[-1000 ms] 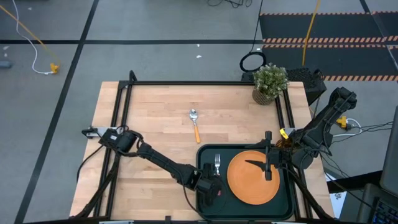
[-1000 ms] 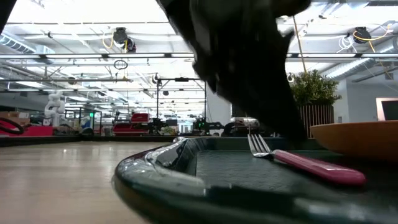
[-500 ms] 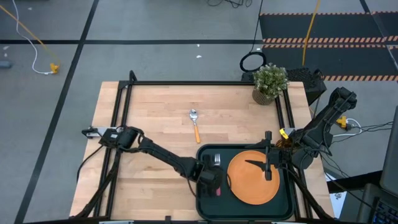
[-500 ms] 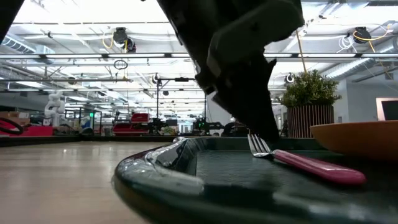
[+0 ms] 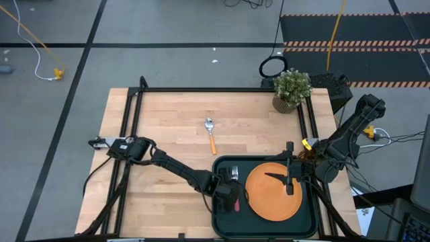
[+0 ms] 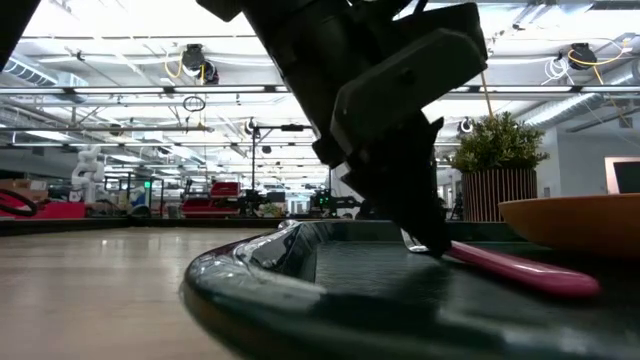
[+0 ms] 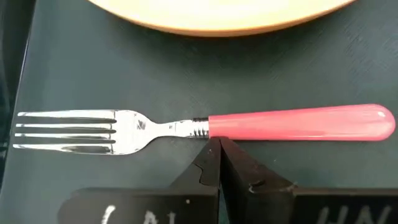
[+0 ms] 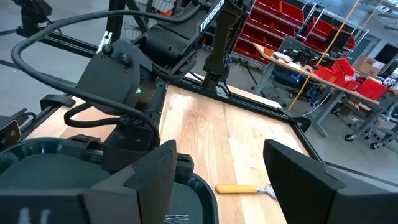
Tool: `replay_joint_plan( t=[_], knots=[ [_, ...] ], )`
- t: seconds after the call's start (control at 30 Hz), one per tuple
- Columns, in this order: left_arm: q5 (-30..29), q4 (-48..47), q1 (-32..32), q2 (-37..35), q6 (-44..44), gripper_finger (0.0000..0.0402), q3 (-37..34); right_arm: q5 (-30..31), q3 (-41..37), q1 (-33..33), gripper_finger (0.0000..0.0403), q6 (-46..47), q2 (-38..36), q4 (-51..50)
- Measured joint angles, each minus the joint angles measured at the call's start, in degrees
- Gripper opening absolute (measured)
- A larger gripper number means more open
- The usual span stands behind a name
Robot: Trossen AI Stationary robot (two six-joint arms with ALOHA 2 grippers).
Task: Pick and place plate/cup/fork/spoon on tray
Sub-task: Put the pink fork on the left side of the orange plate, then put the yellow spoon on the left side pink fork
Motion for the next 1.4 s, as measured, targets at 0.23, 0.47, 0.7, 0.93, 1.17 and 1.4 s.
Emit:
replay_joint_plan(
  t=[0.23, 0.47, 0.7, 0.93, 1.17, 1.4],
  knots=[
    [0.0, 2.3, 0.2, 0.4, 1.9, 0.0001, 0.0, 0.0, 0.0, 0.0, 0.0235, 0.0, 0.0, 0.0],
    [0.0, 2.8, 0.3, 0.5, 2.0, 0.0001, 0.0, 0.0, 0.0, 0.0, 0.0235, 0.0, 0.0, -0.1],
    [1.6, 5.7, 0.3, 0.7, 1.4, 0.0001, 0.0, 0.0, 0.0, 0.0, 0.0235, 0.0, 0.0, -0.1],
    [1.6, 7.3, 0.3, 0.7, 1.4, 0.0001, 0.0, 0.0, 0.0, 0.0, 0.0235, 0.0, 0.0, -0.1],
    [1.6, 3.7, 0.3, -1.4, 2.7, 0.0001, 0.0, 0.0, 0.0, 0.0, 0.0235, 0.0, 0.0, -0.5],
    [-3.1, -4.5, 1.7, -7.0, -5.5, 0.0002, 0.0, 0.0, 0.0, 0.0, 0.0235, 0.0, 0.0, -0.9]
  ],
)
